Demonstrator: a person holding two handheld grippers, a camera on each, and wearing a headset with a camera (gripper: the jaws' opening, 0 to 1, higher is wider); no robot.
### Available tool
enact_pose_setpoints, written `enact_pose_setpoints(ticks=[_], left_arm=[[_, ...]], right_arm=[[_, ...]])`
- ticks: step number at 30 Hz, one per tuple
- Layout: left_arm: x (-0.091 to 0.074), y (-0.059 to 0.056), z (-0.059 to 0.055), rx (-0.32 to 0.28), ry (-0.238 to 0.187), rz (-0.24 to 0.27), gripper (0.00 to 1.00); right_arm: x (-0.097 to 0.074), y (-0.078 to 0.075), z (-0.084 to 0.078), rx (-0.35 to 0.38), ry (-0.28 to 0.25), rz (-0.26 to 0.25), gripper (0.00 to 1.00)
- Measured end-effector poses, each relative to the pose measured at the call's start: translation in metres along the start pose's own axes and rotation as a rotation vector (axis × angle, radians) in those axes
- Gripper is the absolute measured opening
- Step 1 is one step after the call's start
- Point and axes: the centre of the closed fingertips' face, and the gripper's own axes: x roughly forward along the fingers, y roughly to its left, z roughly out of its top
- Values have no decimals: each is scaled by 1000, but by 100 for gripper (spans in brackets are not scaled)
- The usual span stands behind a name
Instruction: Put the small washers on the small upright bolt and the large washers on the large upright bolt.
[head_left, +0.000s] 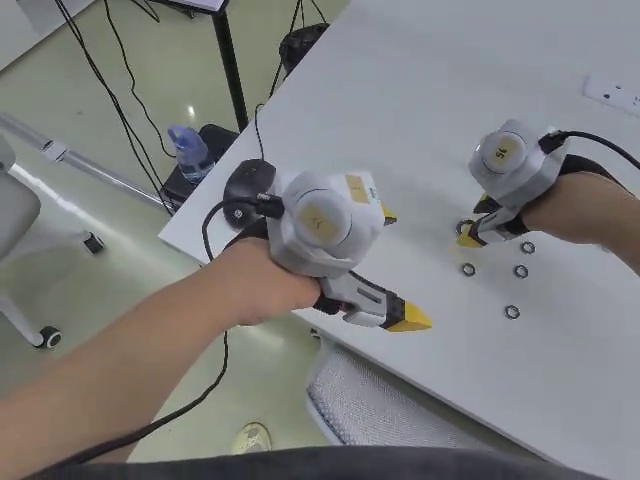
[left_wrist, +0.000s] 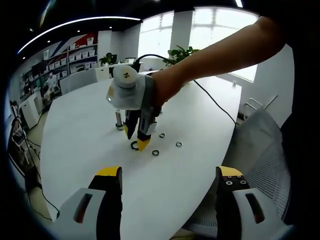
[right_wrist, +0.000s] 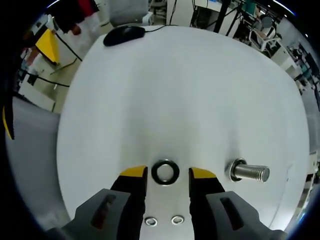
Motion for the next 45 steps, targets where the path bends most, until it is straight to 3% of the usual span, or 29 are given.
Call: enact_pose_setpoints(ticks=[14,30,34,37,41,45], left_arm=[[4,5,-3,8,14,25,81],[3,1,-3,-2,5,21,78],[1,1,-3,-5,1,21,77],[0,0,-3,-4,4,19,76],[-3,1,-4,-7,2,22,75],[-4,0,-6,-11,6,18,74]], right_arm=[[3,2,-4,33,30,32,31],[12,-4,-6,64,51,18,24],[9,-1,-6,47,50,32,24],[8,2,-6,-31,57,46,25],[8,2,-7,-21,53,55,26],[8,2,-8,-81,59,62,25]])
